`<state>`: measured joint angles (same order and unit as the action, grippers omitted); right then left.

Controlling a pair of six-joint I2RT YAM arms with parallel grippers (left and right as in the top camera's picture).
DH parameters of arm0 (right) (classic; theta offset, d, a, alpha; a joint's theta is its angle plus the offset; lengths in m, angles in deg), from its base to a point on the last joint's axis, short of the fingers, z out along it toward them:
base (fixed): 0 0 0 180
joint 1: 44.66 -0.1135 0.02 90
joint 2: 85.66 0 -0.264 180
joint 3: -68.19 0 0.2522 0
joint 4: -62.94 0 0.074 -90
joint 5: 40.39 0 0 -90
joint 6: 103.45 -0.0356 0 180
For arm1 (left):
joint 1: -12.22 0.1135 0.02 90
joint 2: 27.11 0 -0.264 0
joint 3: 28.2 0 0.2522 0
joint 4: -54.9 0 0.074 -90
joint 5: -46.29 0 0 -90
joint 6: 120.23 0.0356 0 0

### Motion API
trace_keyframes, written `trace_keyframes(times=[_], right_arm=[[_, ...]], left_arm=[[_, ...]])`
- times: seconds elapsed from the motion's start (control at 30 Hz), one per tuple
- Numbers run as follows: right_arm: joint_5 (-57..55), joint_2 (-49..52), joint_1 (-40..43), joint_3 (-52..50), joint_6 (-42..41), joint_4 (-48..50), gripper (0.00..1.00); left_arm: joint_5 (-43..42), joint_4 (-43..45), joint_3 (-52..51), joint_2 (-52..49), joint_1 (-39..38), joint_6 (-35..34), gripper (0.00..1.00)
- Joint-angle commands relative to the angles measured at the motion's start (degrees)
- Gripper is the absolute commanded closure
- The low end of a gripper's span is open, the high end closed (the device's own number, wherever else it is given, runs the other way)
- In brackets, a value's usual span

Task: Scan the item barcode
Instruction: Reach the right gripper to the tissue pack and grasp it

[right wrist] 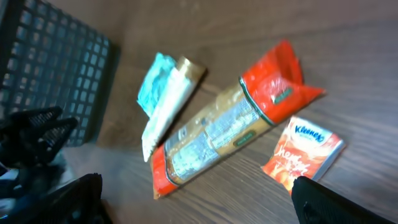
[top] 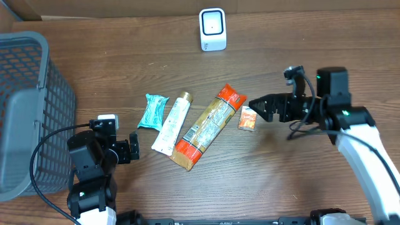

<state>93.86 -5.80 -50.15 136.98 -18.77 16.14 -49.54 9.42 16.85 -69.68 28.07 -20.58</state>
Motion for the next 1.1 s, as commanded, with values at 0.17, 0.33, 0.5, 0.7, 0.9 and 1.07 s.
trace_keyframes(times=[0.17, 0.33, 0.5, 0.7, 0.9, 1.07], right_arm=[[-3.0, 13.2, -1.2, 1.0, -1.5, 0.7, 0.00], [-12.6, 16.0, -2.4, 1.0, -5.8, 1.5, 0.08], [-16.7, 16.9, -5.0, 0.9, -7.0, 2.4, 0.25], [-21.8, 19.9, -9.3, 0.8, -9.9, 4.0, 0.32], [-21.9, 21.7, -10.2, 0.8, -10.0, 4.2, 0.39], [-22.0, 21.9, -10.1, 0.8, -9.9, 4.3, 0.47]], left_arm=[[-0.9, 0.2, -0.2, -0.1, 0.3, 1.1, 0.00], [-0.8, 0.2, -0.2, -0.1, 0.3, 1.1, 0.00], [-0.8, 0.2, -0.2, -0.1, 0.3, 1.1, 0.01], [-0.9, 0.2, -0.2, -0.1, 0.3, 1.1, 0.01], [-0.8, 0.2, -0.2, -0.1, 0.3, 1.1, 0.00], [-0.8, 0.2, -0.2, -0.1, 0.3, 1.1, 0.00]])
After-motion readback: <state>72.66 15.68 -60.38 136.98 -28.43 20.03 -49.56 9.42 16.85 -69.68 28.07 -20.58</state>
